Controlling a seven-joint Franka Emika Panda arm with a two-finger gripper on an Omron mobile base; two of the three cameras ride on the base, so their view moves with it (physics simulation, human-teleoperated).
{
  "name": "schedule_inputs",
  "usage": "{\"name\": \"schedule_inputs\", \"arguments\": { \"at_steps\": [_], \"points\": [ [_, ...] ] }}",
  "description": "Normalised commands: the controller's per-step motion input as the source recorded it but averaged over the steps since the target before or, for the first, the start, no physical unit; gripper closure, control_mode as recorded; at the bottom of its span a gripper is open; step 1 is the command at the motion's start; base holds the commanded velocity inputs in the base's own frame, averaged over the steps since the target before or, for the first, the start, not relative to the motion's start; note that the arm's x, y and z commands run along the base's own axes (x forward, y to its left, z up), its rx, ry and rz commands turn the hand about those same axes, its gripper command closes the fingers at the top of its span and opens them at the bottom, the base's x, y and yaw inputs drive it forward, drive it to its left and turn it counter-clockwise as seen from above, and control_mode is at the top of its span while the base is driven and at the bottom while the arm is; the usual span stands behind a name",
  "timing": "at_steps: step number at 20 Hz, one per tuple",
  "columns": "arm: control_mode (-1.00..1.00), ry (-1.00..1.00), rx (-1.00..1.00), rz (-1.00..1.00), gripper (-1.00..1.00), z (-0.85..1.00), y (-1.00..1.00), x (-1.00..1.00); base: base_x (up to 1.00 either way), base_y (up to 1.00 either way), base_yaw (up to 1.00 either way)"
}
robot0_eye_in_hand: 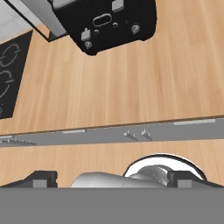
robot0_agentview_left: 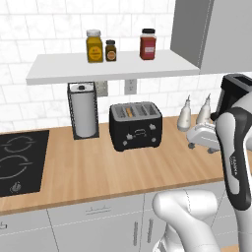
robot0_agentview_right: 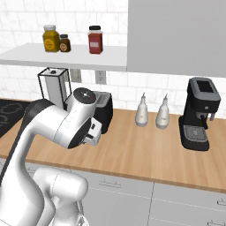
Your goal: Start the toaster. Once the lever pops up, take the bread to the plate on the dining counter.
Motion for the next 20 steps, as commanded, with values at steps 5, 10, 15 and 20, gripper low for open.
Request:
{"name": "schedule_inputs", "arguments": {
  "at_steps": [5,10,15,20],
  "points": [
    [-1.0,0.0,0.0,0.0,-1.0,0.0,0.0,0.0,0.0,0.0,0.0],
    [-1.0,0.0,0.0,0.0,-1.0,0.0,0.0,0.0,0.0,0.0,0.0],
    [-1.0,0.0,0.0,0.0,-1.0,0.0,0.0,0.0,0.0,0.0,0.0],
    [-1.0,0.0,0.0,0.0,-1.0,0.0,0.0,0.0,0.0,0.0,0.0]
  ]
}}
